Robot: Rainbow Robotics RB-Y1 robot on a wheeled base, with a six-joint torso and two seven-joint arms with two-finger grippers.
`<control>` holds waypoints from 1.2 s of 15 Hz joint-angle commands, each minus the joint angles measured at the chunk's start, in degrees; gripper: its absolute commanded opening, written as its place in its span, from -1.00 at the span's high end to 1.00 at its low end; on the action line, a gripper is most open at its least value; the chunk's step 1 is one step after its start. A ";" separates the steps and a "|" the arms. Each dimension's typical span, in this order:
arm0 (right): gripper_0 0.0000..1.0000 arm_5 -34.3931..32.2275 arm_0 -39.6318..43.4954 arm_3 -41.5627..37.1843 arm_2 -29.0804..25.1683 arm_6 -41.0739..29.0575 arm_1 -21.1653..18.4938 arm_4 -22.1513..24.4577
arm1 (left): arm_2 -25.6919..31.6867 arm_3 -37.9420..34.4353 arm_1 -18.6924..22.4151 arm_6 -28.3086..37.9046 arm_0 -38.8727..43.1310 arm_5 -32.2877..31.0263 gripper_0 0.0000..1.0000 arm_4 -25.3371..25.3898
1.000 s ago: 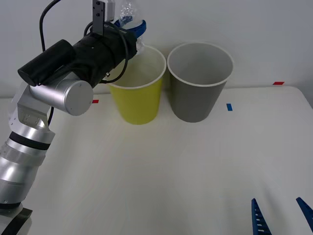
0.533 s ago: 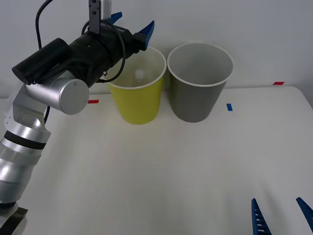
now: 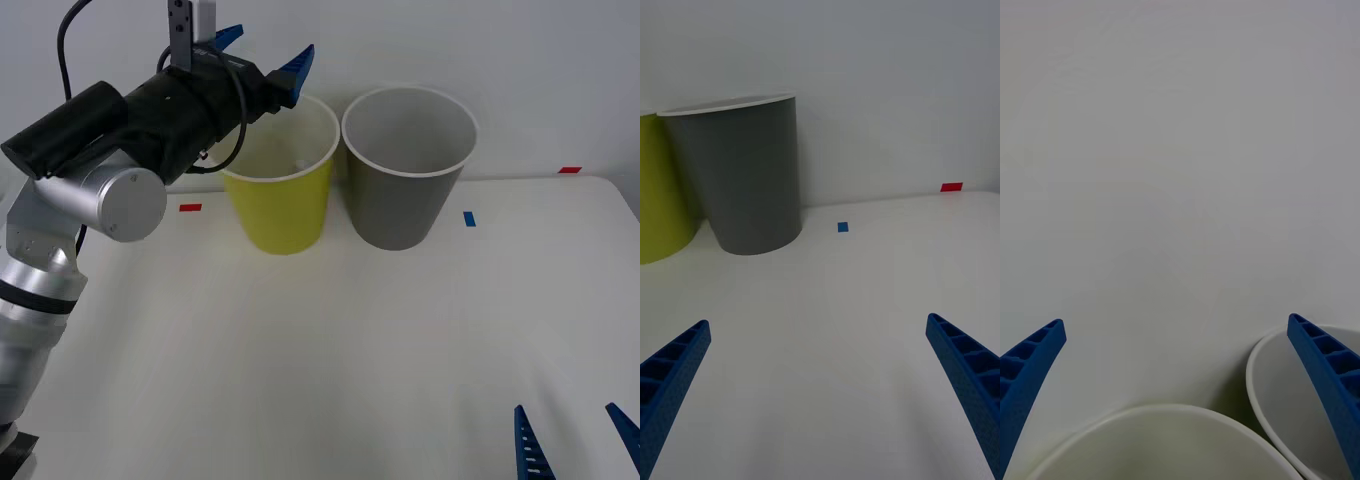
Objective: Put cans in the gray bin and PET bottles in the light green bin.
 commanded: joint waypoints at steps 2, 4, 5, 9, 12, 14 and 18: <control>-1.00 0.00 0.00 0.00 0.00 0.00 0.00 0.00 | 1.64 -13.06 4.78 0.48 10.67 0.09 -1.00 0.19; -1.00 0.00 0.00 0.00 0.00 0.00 0.00 0.00 | 3.22 -18.16 6.28 0.74 15.59 0.09 -1.00 0.46; -1.00 0.00 0.00 0.00 0.00 0.00 0.00 0.00 | 4.28 -21.06 6.98 0.83 18.84 0.09 -1.00 0.46; -1.00 0.00 0.00 0.00 0.00 0.00 0.00 0.00 | 8.15 -29.41 7.77 0.83 30.79 -0.61 -1.00 0.37; -1.00 0.00 0.00 0.00 0.00 0.00 0.00 0.00 | 9.11 -31.43 9.09 0.83 38.18 -5.62 -1.00 0.28; -1.00 0.00 0.00 0.00 0.00 0.00 0.00 0.00 | 9.29 -31.70 9.62 0.83 41.60 -7.91 -1.00 0.46; -1.00 0.00 0.00 0.00 0.00 0.00 0.00 0.00 | 9.64 -31.61 9.53 0.65 46.26 -10.28 -1.00 0.10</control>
